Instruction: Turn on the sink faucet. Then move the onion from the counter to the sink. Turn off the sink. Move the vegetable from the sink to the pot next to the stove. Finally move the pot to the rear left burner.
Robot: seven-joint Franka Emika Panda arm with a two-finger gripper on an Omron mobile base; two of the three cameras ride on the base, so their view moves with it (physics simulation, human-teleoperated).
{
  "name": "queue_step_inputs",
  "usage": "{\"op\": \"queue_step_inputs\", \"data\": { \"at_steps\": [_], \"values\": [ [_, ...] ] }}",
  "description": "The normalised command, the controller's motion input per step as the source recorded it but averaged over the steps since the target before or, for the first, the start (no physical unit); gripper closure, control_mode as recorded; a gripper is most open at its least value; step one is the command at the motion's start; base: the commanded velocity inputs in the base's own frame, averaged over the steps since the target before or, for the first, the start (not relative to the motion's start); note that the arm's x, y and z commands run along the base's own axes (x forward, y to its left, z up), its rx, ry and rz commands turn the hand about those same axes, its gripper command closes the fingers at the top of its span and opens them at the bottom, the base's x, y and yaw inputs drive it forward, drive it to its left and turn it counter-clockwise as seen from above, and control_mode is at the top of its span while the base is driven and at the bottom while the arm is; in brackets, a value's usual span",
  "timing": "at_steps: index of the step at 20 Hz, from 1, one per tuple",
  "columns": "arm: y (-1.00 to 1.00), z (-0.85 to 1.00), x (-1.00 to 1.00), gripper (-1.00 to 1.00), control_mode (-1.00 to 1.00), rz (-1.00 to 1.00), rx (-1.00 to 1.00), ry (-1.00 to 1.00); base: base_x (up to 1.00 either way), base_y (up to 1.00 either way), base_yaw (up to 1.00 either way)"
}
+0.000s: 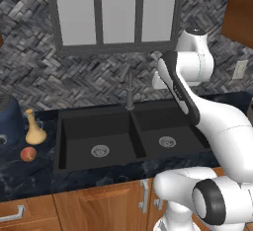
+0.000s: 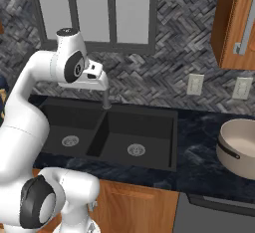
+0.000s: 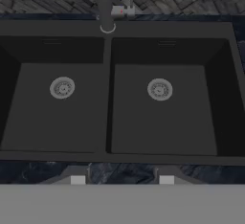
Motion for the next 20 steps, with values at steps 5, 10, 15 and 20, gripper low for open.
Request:
{"op": "queue_step_inputs", "data": {
  "at_steps": [5,10,15,20],
  "values": [
    [0.00,0.00,0.00,-1.00,1.00,0.00,0.00,0.00,0.04,0.02,0.00],
    [0.00,0.00,0.00,-1.00,1.00,0.00,0.00,0.00,0.23,0.14,0.00],
    [0.00,0.00,0.00,-1.00,1.00,0.00,0.00,0.00,0.25,0.22,-0.01],
    [0.00,0.00,0.00,-1.00,1.00,0.00,0.00,0.00,0.26,0.34,0.00]
  ]
}}
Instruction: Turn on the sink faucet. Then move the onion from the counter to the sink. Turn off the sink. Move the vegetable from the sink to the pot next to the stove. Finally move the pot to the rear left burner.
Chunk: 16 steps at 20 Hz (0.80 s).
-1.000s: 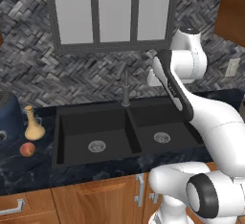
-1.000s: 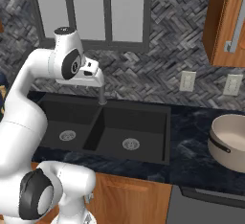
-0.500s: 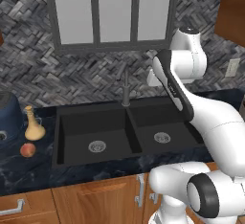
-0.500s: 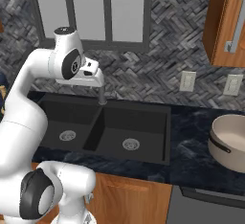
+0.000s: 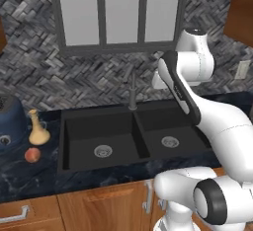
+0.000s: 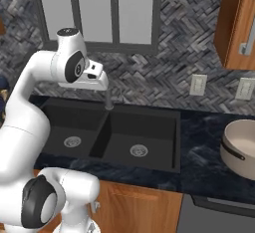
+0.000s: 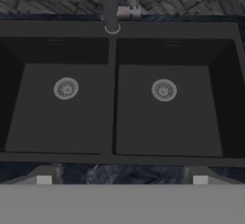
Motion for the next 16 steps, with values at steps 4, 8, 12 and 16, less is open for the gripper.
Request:
{"op": "queue_step_inputs", "data": {
  "at_steps": [4,8,12,16],
  "values": [
    [0.00,0.00,0.00,-1.00,1.00,0.00,0.00,0.00,0.20,0.46,0.00],
    [0.00,0.00,0.00,-1.00,1.00,0.00,0.00,0.00,0.20,0.44,0.00],
    [0.00,0.00,0.00,-1.00,1.00,0.00,0.00,0.00,0.26,0.26,0.00],
    [0.00,0.00,0.00,-1.00,1.00,0.00,0.00,0.00,0.31,0.09,0.00]
  ]
}}
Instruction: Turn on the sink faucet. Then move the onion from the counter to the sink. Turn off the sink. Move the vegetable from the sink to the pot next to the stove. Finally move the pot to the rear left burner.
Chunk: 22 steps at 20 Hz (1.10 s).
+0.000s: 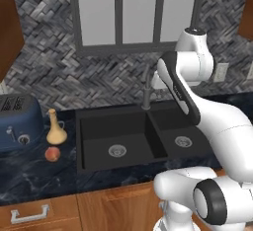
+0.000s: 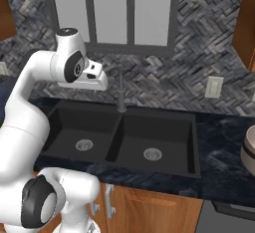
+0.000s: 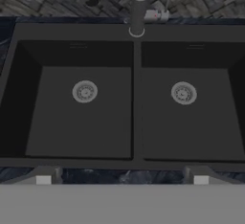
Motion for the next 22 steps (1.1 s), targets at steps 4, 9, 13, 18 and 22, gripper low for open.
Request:
{"op": "queue_step_inputs", "data": {
  "at_steps": [4,9,13,18,22],
  "values": [
    [0.00,0.00,0.00,-1.00,1.00,0.00,0.00,0.00,0.26,0.00,0.00],
    [-0.09,-0.05,0.10,-1.00,-1.00,0.00,0.00,0.00,0.00,0.00,0.00],
    [-0.67,-0.25,-0.07,-1.00,-1.00,0.05,0.02,-0.10,0.00,0.00,0.00],
    [-1.00,-0.27,-0.07,-1.00,-1.00,0.14,0.06,-0.19,0.00,0.00,0.00],
    [-0.85,-0.28,0.02,-1.00,-1.00,0.17,0.07,-0.18,0.00,0.00,0.00]
  ]
}}
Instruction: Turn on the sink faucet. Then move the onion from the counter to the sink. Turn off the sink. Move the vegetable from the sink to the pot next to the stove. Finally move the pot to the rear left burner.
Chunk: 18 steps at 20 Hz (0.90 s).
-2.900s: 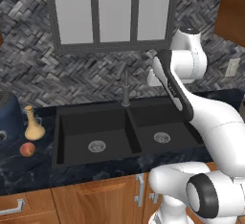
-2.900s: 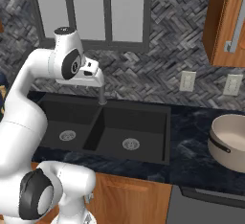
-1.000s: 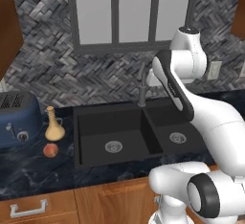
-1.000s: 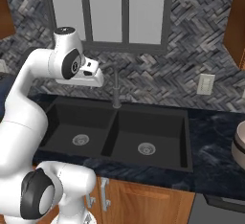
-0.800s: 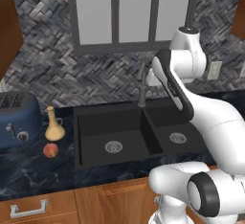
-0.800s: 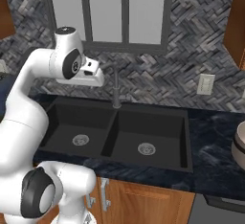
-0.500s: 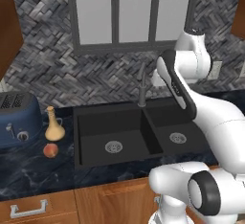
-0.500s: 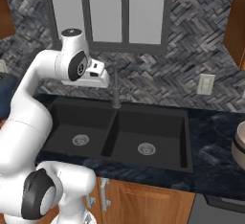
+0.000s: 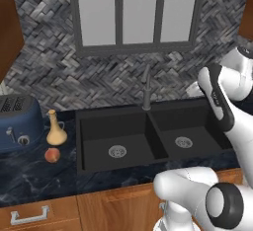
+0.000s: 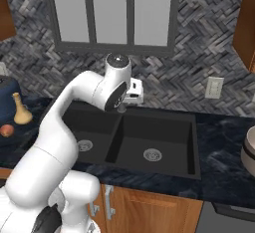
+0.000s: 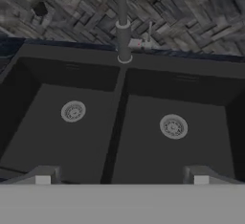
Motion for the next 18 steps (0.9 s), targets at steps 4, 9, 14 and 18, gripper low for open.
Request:
{"op": "queue_step_inputs", "data": {
  "at_steps": [4,9,14,18],
  "values": [
    [-0.44,-0.23,0.40,-1.00,-1.00,0.23,0.07,-0.14,0.00,0.00,0.00],
    [-0.11,-0.16,0.56,-1.00,-1.00,0.21,0.04,-0.10,0.00,0.00,0.00],
    [-0.03,-0.05,0.24,-1.00,-1.00,0.17,0.00,-0.07,0.00,0.00,0.00],
    [0.01,-0.05,0.13,-1.00,-1.00,0.07,0.00,-0.02,0.00,0.00,0.00]
  ]
}}
